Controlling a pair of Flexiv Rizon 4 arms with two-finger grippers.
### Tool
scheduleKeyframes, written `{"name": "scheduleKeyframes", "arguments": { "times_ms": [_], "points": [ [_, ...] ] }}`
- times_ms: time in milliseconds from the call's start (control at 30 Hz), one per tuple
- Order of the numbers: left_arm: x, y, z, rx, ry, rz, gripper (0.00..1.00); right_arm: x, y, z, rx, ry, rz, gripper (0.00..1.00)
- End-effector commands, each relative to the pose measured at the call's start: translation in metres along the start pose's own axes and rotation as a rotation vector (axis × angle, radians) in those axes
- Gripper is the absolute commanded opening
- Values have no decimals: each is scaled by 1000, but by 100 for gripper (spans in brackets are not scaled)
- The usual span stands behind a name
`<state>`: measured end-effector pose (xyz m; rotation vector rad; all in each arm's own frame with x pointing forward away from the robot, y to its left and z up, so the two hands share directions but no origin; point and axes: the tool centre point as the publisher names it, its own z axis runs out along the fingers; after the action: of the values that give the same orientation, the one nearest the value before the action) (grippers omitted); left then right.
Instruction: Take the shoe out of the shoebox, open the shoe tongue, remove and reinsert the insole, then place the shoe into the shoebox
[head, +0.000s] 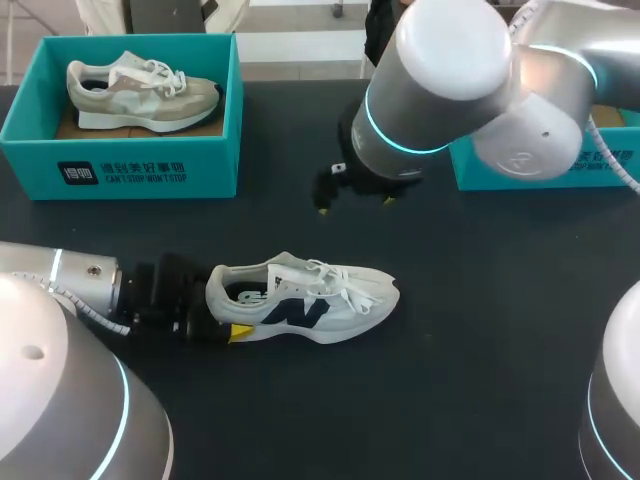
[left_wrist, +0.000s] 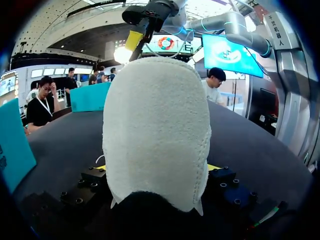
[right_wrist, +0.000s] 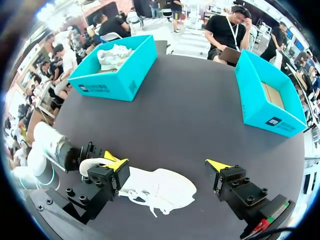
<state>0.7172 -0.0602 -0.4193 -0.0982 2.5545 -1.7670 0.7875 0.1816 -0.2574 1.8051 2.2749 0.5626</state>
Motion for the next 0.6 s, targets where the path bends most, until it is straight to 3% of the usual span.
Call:
{"name": "scheduleKeyframes", "arguments": {
  "times_ms": [33, 467, 600],
  "points": [
    [0, 3, 3, 1, -1, 0, 0, 11, -5, 11, 72, -70, 147, 100],
    [0, 3, 3, 1, -1, 0, 0, 78, -34, 0, 123, -188, 254, 100],
    [0, 3, 3, 1, -1, 0, 0, 107, -53, -8, 174, -193, 277, 100]
  ]
}}
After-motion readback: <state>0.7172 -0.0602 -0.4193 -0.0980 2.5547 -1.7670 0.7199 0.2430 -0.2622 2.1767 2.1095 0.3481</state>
